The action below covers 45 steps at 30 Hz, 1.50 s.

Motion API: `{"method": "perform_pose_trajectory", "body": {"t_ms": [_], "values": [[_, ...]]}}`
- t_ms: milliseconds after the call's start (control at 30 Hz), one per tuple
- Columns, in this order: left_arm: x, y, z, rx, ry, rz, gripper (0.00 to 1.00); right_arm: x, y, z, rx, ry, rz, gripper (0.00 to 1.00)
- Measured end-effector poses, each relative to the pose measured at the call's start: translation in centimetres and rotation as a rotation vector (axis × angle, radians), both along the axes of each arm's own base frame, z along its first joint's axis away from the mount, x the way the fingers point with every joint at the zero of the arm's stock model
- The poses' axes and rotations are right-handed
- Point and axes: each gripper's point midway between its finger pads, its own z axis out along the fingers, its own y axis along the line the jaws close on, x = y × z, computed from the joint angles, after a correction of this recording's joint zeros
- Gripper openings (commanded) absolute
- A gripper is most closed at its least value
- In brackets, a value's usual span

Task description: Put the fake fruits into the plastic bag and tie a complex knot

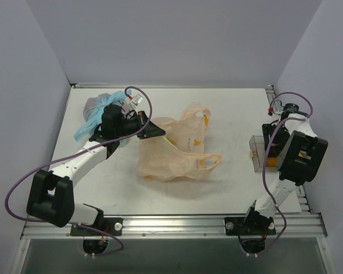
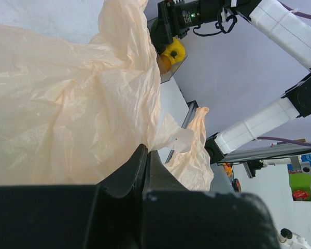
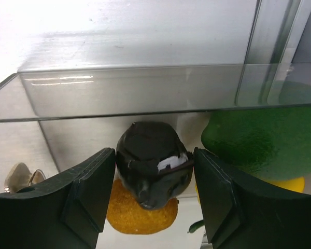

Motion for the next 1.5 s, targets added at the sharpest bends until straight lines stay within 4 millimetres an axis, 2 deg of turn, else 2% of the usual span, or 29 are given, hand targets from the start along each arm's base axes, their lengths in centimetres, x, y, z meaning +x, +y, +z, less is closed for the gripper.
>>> {"method": "perform_pose_trajectory", "body": {"t_ms": [233, 433, 500, 600, 667, 733, 800, 900, 967, 1033, 1133, 1200, 1267, 1300, 1333, 1367, 1433, 1467, 1500], "values": [[0.0, 0.0, 0.0, -0.001, -0.003, 0.000, 0.00, -0.3, 0.1, -1.6, 0.011, 0.025, -0.010, 0.57], [0.0, 0.0, 0.0, 0.000, -0.003, 0.000, 0.00, -0.5, 0.2, -1.7, 0.021, 0.025, -0.019, 0.36], [0.0, 0.0, 0.0, -0.001, -0.003, 0.000, 0.00, -0.5, 0.6, -1.4, 0.038, 0.017, -0.023, 0.33], [0.0, 0.0, 0.0, -0.001, -0.003, -0.001, 0.00, -0.5, 1.9, 0.3, 0.095, -0.018, -0.029, 0.29], [0.0, 0.0, 0.0, -0.001, -0.004, -0.001, 0.00, 0.0, 3.3, 2.8, 0.152, -0.071, -0.028, 0.29], [0.0, 0.0, 0.1, -0.001, -0.004, 0.000, 0.00, 1.1, 4.8, 6.3, 0.192, -0.160, -0.017, 0.29], [0.0, 0.0, 0.1, -0.001, -0.003, 0.000, 0.00, 2.7, 7.3, 10.3, 0.231, -0.276, 0.032, 0.29], [0.0, 0.0, 0.1, -0.001, -0.003, 0.001, 0.00, 4.5, 13.7, 16.4, 0.333, -0.432, 0.166, 0.29], [0.0, 0.1, 0.1, -0.001, -0.003, 0.000, 0.00, 4.9, 18.3, 19.4, 0.414, -0.495, 0.257, 0.29], [0.0, 0.0, 0.1, -0.002, -0.002, -0.003, 0.00, 5.1, 22.6, 21.1, 0.488, -0.521, 0.334, 0.27], [-0.1, 0.0, 0.1, -0.005, 0.001, -0.005, 0.00, 4.8, 28.4, 21.2, 0.595, -0.489, 0.411, 0.26], [-0.1, 0.1, 0.2, -0.009, 0.006, -0.004, 0.00, 4.7, 31.4, 20.2, 0.642, -0.443, 0.436, 0.26], [0.0, 0.2, 0.3, -0.015, 0.009, -0.002, 0.00, 4.4, 34.3, 18.7, 0.672, -0.387, 0.469, 0.34], [0.0, 0.2, 0.4, -0.020, 0.010, 0.000, 0.00, 4.1, 35.8, 17.9, 0.682, -0.357, 0.489, 0.40], [0.1, 0.2, 0.5, -0.023, 0.010, 0.002, 0.00, 3.7, 37.2, 17.0, 0.689, -0.326, 0.510, 0.54], [0.1, 0.3, 0.6, -0.026, 0.009, 0.003, 0.00, 3.2, 38.5, 16.2, 0.693, -0.297, 0.529, 0.64], [0.2, 0.3, 0.8, -0.030, 0.003, 0.004, 0.00, 2.2, 40.5, 15.1, 0.697, -0.255, 0.563, 0.84], [0.2, 0.3, 0.9, -0.033, 0.000, 0.002, 0.00, 1.3, 41.4, 14.7, 0.701, -0.233, 0.582, 0.88], [0.2, 0.3, 0.9, -0.036, 0.001, 0.002, 0.00, 0.7, 41.9, 14.5, 0.703, -0.222, 0.597, 0.98]]}}
